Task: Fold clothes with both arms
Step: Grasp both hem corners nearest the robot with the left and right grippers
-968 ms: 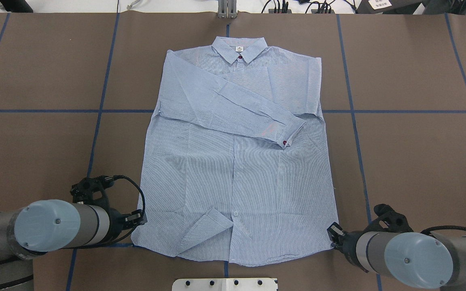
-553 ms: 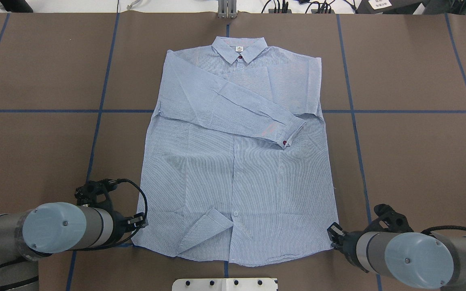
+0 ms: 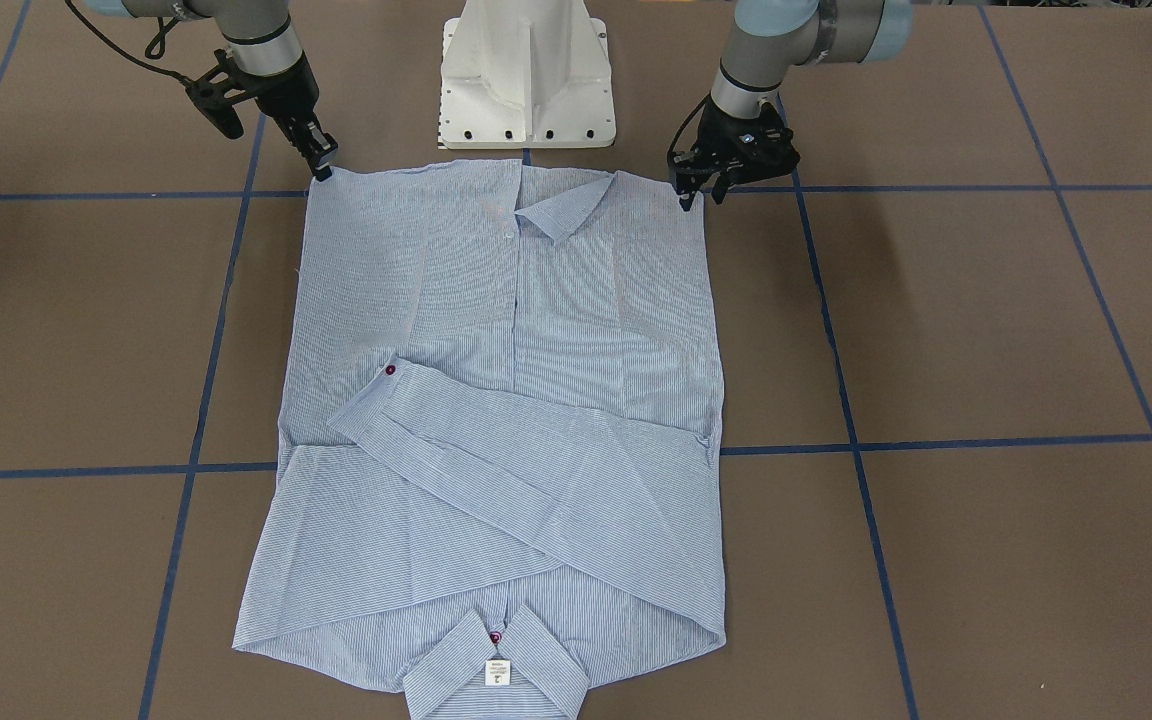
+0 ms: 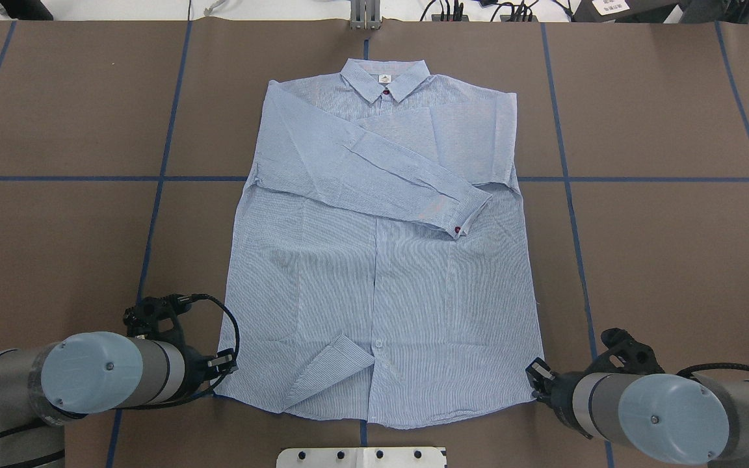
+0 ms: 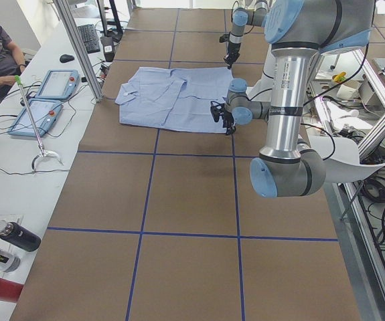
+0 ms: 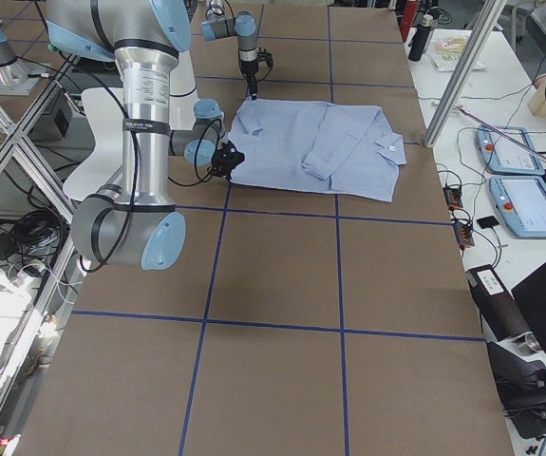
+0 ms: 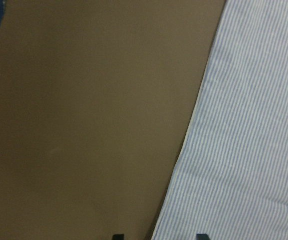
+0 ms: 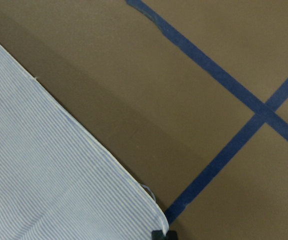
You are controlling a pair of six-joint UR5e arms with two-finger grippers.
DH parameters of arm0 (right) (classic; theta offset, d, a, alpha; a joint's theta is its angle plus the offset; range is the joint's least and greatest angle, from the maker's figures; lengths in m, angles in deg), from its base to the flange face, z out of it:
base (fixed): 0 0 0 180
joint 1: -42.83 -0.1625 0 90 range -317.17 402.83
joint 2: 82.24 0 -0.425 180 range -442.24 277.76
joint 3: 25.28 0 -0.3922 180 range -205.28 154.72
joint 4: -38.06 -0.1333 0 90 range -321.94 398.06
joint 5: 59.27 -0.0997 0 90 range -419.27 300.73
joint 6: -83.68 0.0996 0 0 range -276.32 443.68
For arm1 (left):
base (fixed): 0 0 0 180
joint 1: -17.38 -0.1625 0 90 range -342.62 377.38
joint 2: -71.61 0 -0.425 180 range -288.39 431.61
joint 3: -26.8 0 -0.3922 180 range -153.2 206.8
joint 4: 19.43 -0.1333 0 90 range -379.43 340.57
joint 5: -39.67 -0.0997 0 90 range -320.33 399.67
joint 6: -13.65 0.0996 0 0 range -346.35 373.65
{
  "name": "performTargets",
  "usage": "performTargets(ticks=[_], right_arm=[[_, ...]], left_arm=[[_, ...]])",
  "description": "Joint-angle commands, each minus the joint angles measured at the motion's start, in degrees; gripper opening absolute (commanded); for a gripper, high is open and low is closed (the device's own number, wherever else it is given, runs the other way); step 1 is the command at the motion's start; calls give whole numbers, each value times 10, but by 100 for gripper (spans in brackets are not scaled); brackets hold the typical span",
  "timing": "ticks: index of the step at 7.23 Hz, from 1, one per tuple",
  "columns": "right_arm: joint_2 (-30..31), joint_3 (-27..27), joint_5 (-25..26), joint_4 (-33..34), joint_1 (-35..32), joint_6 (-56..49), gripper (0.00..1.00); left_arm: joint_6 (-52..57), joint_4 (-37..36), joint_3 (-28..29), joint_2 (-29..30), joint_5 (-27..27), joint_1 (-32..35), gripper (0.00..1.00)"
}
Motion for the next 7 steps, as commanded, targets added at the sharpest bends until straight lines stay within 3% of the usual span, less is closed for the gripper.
performTargets(ticks=[1,2,4,5,6,7], right_arm=[[0,1,0,0,-1,-1,0],[-1,1,0,0,-3,0,0],[0,2,-4,0,-7,-1,0],[0,5,-4,0,-7,-1,0],[0,6,-4,0,-7,0,0],[0,6,-4,0,-7,0,0]], left_arm=[[-11,0,-2,4,0,-8,48],[-15,0,-1,4,0,-12,42],[-15,-1,-2,4,1,-12,14],[-13,-1,-2,4,1,-12,11],[-13,-2,-3,3,1,-11,17],[-13,-4,-6,3,1,-11,34]])
